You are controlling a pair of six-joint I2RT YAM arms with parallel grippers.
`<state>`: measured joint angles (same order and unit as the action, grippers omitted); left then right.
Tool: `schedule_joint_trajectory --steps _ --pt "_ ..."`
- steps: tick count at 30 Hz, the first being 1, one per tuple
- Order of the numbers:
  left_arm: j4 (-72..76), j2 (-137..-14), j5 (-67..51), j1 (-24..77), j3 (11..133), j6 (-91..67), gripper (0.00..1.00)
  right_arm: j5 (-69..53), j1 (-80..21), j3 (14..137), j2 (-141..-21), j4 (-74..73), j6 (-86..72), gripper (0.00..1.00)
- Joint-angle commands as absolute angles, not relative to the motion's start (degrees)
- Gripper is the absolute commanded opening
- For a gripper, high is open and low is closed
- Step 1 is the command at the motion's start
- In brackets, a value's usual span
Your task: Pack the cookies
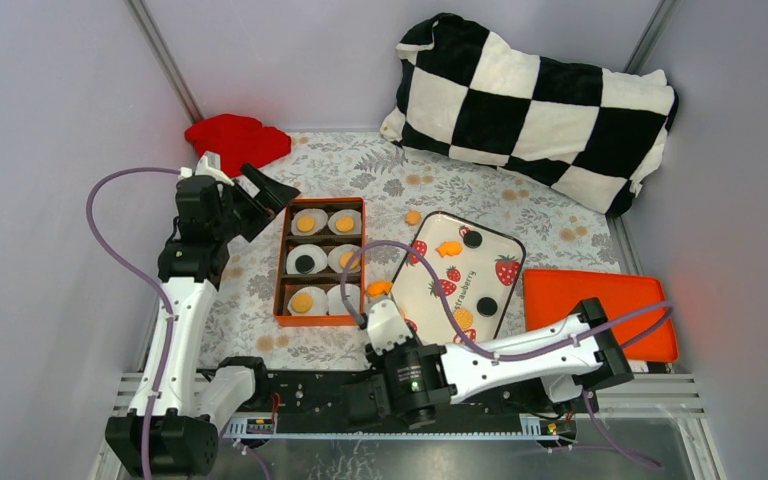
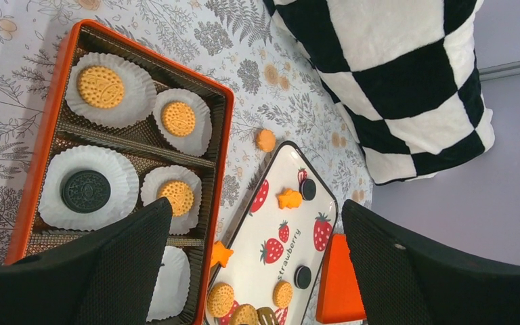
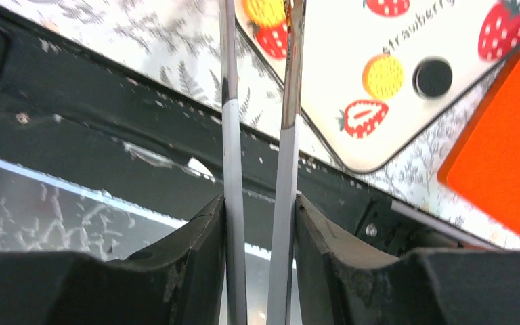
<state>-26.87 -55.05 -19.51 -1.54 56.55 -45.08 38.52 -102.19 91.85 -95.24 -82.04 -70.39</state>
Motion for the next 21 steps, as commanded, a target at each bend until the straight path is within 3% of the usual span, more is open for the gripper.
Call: schedule_joint_trajectory --steps 1,11,21 --pt "-28.0 -54.7 -18.0 -1.3 59.9 -43.5 0.99 46.4 -99.2 98.2 -99.1 -78.5 -58.5 0.20" --pt "-28.6 -55.1 -16.7 -1.3 59.9 -42.3 0.99 41.9 -91.5 95.7 -102.2 -60.3 -42.3 0.21" --pt "-28.6 -55.2 -16.3 -1.4 59.6 -41.8 0.99 36.1 -91.1 94.6 -103.9 -60.4 -41.9 0.20"
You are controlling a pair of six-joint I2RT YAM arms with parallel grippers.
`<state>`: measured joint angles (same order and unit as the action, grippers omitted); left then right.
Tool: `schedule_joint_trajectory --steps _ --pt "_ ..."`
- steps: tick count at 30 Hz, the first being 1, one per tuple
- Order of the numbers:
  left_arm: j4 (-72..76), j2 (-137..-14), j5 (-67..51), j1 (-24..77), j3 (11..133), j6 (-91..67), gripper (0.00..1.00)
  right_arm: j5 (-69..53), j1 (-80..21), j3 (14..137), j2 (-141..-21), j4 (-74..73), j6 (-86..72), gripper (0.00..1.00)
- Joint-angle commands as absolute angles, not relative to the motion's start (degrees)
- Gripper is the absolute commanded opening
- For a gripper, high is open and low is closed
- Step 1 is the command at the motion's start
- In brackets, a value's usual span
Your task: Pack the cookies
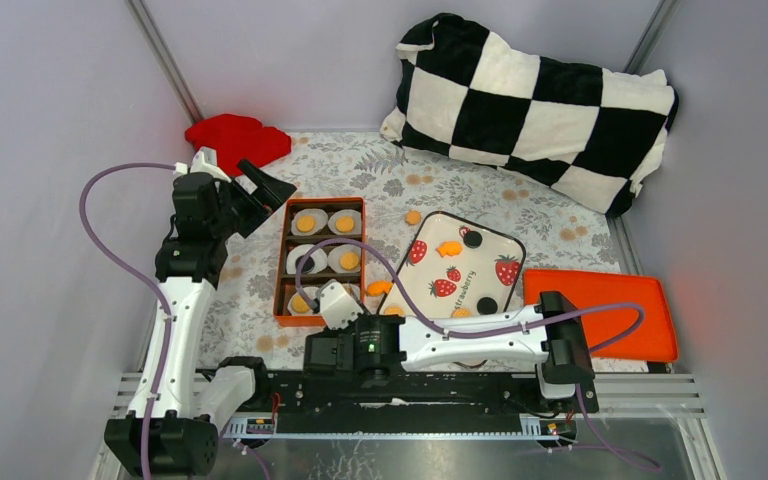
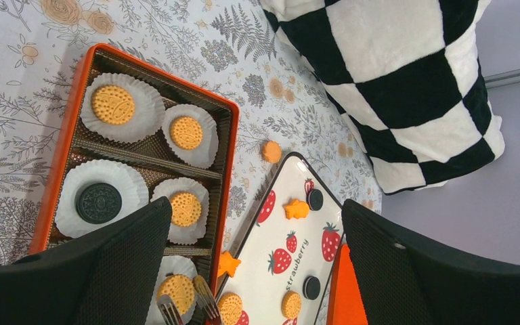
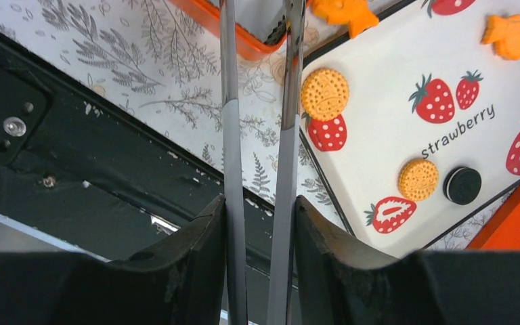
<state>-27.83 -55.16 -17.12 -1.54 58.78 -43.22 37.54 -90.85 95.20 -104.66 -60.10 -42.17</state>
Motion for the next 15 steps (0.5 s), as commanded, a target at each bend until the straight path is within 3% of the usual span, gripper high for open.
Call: schedule_joint_trajectory --steps 1,3,9,15 --pt "-28.6 -55.2 -16.3 -1.3 59.6 -41.9 0.99 36.0 -91.1 94.1 -103.4 -60.8 -42.4 0.20" --pt "-28.5 -55.1 -16.3 -1.2 59.3 -42.1 0.99 35.4 -91.3 93.0 -102.3 -61.2 -43.2 0.22" --pt "-28.2 -54.7 -17.3 -1.3 59.1 -41.7 0.99 35.9 -91.5 91.8 -101.3 -62.1 -45.0 0.50" --pt "-28.0 -53.8 -18.3 -1.3 59.0 -41.6 0.99 37.7 -92.2 94.0 -101.7 -63.8 -45.9 0.51"
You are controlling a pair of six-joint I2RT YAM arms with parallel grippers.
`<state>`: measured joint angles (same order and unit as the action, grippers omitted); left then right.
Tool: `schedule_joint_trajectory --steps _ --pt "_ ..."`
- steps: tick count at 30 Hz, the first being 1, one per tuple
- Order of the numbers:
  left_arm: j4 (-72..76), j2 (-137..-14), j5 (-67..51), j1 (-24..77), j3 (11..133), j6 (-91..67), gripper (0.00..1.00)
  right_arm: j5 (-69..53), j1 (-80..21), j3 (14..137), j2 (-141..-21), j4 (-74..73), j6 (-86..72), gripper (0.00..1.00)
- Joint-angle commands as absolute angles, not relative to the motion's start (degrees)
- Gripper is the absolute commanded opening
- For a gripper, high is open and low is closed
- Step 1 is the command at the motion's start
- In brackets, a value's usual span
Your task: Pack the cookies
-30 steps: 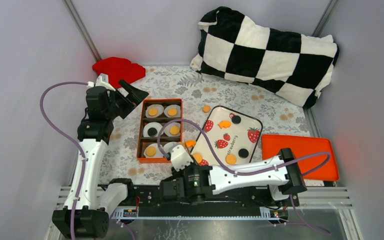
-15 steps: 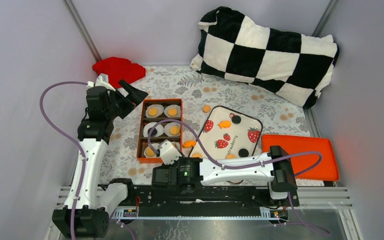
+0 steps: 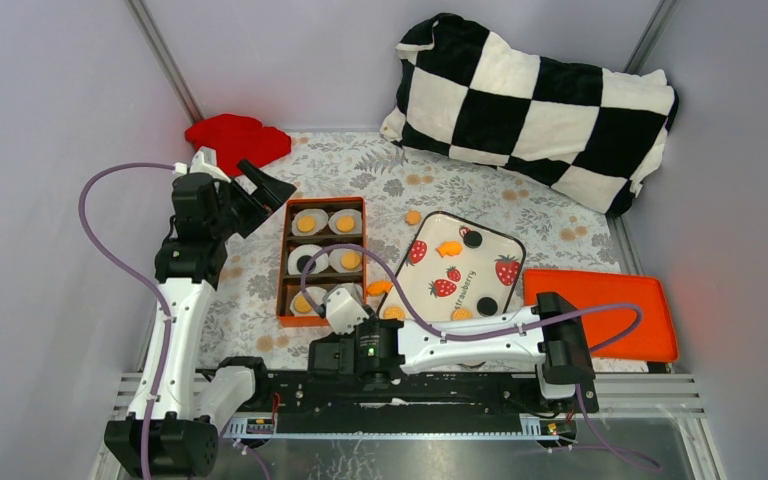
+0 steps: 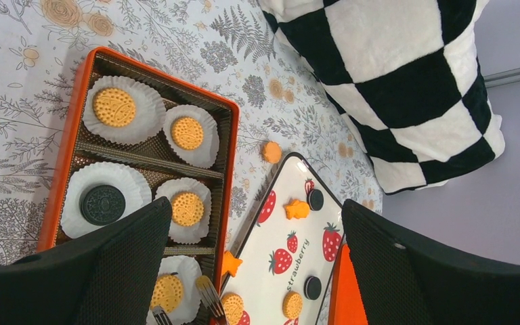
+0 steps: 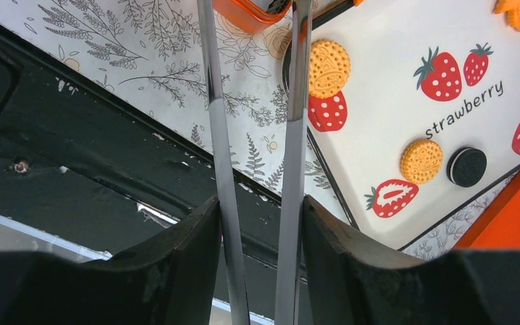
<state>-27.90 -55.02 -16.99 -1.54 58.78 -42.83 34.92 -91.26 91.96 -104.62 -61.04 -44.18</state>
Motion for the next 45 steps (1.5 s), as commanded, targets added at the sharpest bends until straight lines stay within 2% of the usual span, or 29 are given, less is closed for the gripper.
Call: schedule_joint_trajectory --steps 1,3,6,8,11,15,19,24,32,39,45 --pt "-27.9 -53.5 -18.3 -1.3 59.1 -41.6 0.99 38.0 -92.3 94.1 -101.4 -63.8 -46.0 0.50" --pt "-27.9 -53.2 -18.4 -1.3 59.1 -41.6 0.99 38.8 -92.4 94.1 -100.6 -63.9 -46.4 0.45" --pt "-28.0 -52.9 -18.4 -1.3 59.4 -41.3 0.99 40.9 -92.8 95.3 -99.8 -66.4 -48.2 0.31" --pt "-28.3 -52.6 -18.0 -1.3 59.8 -41.1 0.99 44.2 -93.1 96.2 -99.2 -70.1 -51.0 0.12" --pt "-28.4 -52.3 -16.9 -1.3 60.6 -41.0 0.99 49.5 -94.3 98.2 -98.3 -76.9 -57.0 0.04" --pt "-28.1 -52.3 -16.0 -1.3 61.5 -41.1 0.99 53.5 -94.9 101.5 -97.4 -83.8 -63.2 0.04" --pt "-26.3 -53.7 -17.3 -1.3 60.9 -41.4 0.99 55.2 -93.6 97.4 -94.3 -84.1 -66.1 0.04" --pt "-23.7 -56.4 -19.1 -0.8 60.2 -41.7 0.99 55.6 -83.0 88.1 -87.6 -82.3 -68.4 0.06" --pt "-22.3 -58.6 -17.5 2.3 60.6 -41.1 0.99 50.2 -59.9 77.8 -82.2 -60.9 -47.3 0.09" --pt "-20.7 -60.0 -17.2 2.7 58.7 -41.3 0.99 41.2 -44.3 76.2 -90.8 -45.9 -33.0 0.09" --pt "-19.4 -61.5 -16.3 2.7 57.1 -41.4 0.99 35.1 -42.7 87.1 -103.4 -40.9 -25.7 0.08"
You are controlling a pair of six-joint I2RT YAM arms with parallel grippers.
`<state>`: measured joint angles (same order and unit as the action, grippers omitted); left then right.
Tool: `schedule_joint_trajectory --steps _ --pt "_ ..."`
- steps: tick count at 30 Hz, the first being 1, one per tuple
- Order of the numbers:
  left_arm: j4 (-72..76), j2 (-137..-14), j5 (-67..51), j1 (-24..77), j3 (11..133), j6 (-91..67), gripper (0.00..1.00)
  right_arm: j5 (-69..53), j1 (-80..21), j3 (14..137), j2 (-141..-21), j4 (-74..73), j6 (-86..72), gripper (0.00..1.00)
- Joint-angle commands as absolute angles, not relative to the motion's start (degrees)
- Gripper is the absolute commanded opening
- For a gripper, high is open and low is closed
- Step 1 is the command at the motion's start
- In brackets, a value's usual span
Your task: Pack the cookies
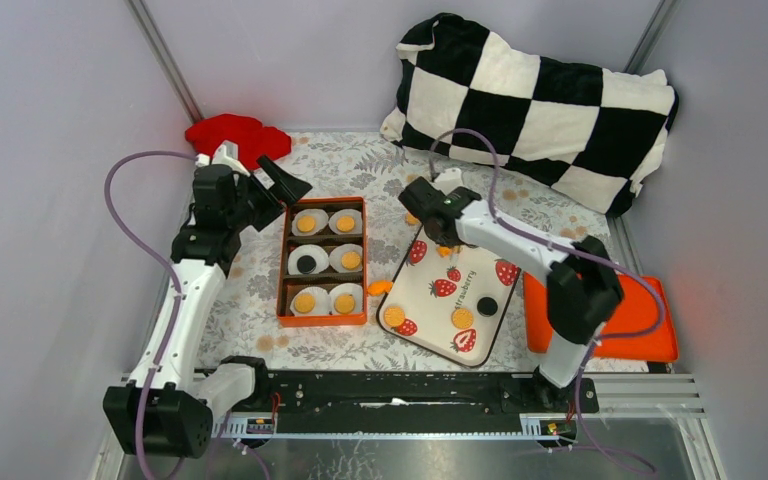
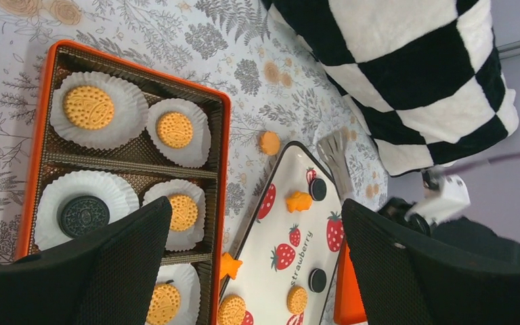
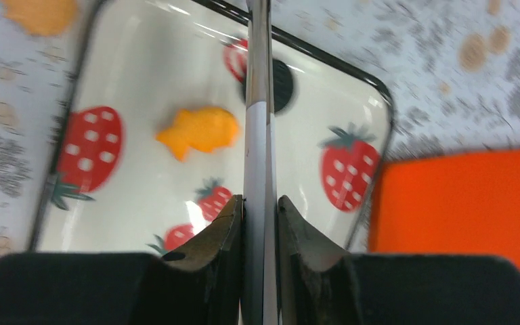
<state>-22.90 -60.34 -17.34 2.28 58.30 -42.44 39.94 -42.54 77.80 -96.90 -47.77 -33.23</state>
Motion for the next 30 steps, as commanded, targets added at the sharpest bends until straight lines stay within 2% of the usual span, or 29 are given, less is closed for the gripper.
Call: schedule_joint_trajectory --steps 1,9,13,18,20,22,24,28,30 --pt "-19.1 -61.7 -16.2 2.7 56.9 -41.5 0.99 34.7 -42.8 90.0 -105.9 -40.9 -24.9 0.08" --pt "-17.7 -63.5 -15.5 2.7 55.8 -41.2 0.99 29.3 -39.7 105.7 -121.7 -40.5 -20.7 0.08" --pt "-17.0 -64.4 -15.5 2.7 55.3 -41.5 0.99 23.9 -39.6 116.3 -130.8 -46.2 -20.6 0.07" --pt "-16.0 -65.3 -15.2 2.8 54.4 -41.5 0.99 17.2 -40.2 110.9 -132.3 -40.6 -20.7 0.10" --pt "-15.9 -66.2 -15.6 2.8 54.3 -41.5 0.99 17.6 -40.2 110.1 -132.7 -41.0 -21.1 0.17" --pt "-15.7 -66.3 -15.7 2.8 54.0 -41.5 0.99 18.3 -40.2 109.7 -132.7 -42.0 -21.3 0.37" --pt "-15.2 -66.3 -15.8 2.8 53.6 -41.5 0.99 19.0 -40.2 108.4 -131.5 -41.3 -21.3 0.49" --pt "-15.1 -65.8 -16.1 2.9 53.9 -40.9 0.99 19.9 -40.2 107.1 -129.0 -39.9 -20.9 0.63" --pt "-15.2 -65.3 -16.3 2.9 54.0 -40.6 0.99 21.6 -40.2 107.0 -127.3 -40.8 -20.6 0.65"
